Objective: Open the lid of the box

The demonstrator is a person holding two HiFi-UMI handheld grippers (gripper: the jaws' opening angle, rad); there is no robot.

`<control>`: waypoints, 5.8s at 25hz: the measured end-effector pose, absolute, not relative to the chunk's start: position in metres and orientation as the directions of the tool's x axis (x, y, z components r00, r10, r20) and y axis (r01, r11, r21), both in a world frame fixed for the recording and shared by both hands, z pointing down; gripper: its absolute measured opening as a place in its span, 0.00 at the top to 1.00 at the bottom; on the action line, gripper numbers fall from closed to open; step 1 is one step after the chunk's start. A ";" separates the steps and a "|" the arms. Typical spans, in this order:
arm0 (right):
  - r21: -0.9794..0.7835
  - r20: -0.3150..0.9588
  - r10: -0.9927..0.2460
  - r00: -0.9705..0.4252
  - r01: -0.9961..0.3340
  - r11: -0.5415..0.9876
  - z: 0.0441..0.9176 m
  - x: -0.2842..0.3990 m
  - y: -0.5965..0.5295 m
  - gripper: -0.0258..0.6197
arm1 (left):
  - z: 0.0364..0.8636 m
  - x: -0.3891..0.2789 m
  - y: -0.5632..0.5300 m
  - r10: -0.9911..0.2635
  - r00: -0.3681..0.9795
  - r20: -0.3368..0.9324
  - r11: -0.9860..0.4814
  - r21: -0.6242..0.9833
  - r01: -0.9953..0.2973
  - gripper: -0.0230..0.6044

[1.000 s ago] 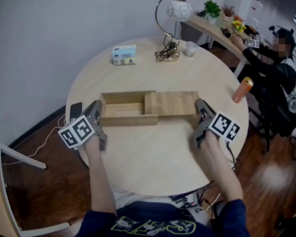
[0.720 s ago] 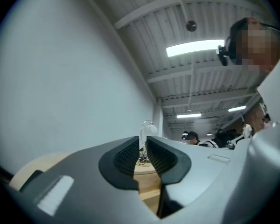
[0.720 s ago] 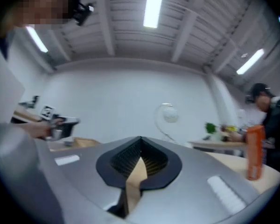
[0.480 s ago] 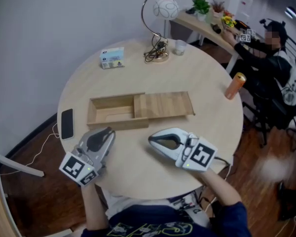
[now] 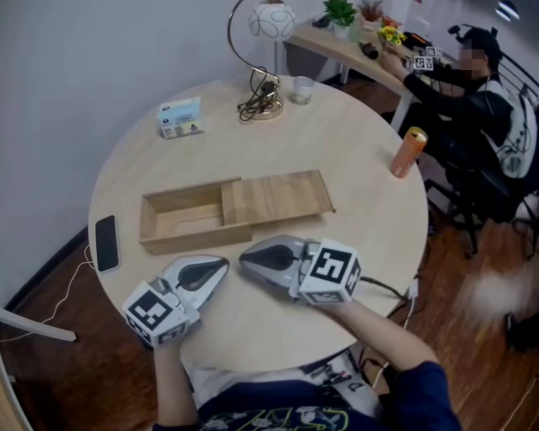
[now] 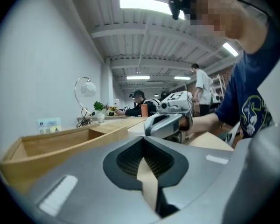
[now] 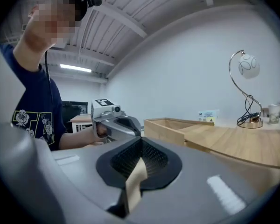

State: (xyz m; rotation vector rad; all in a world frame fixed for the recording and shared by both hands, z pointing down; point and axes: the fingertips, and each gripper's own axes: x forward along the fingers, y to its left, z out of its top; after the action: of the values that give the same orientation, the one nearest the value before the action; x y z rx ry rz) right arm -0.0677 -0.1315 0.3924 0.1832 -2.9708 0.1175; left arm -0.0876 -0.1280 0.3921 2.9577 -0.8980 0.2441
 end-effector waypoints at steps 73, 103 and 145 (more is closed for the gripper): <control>-0.045 0.239 -0.333 -0.912 -0.353 0.935 0.403 -0.067 -0.194 0.95 | 0.394 -0.082 -0.135 -0.609 0.779 0.148 -0.779 0.071 -0.623 0.96; -0.043 0.167 -0.181 -0.969 -0.190 0.981 0.392 -0.083 -0.159 0.95 | 0.394 -0.092 -0.135 -0.578 0.803 0.148 -0.803 0.073 -0.592 0.96; -0.059 0.168 -0.187 -0.968 -0.199 0.978 0.392 -0.084 -0.162 0.95 | 0.392 -0.084 -0.134 -0.569 0.809 0.147 -0.809 0.078 -0.583 0.96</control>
State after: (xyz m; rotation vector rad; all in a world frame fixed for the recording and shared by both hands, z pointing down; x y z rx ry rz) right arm -0.0843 -0.1624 0.3923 0.2907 -2.9626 0.1129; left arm -0.0840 -0.1340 0.3925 2.8736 -0.9182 0.1758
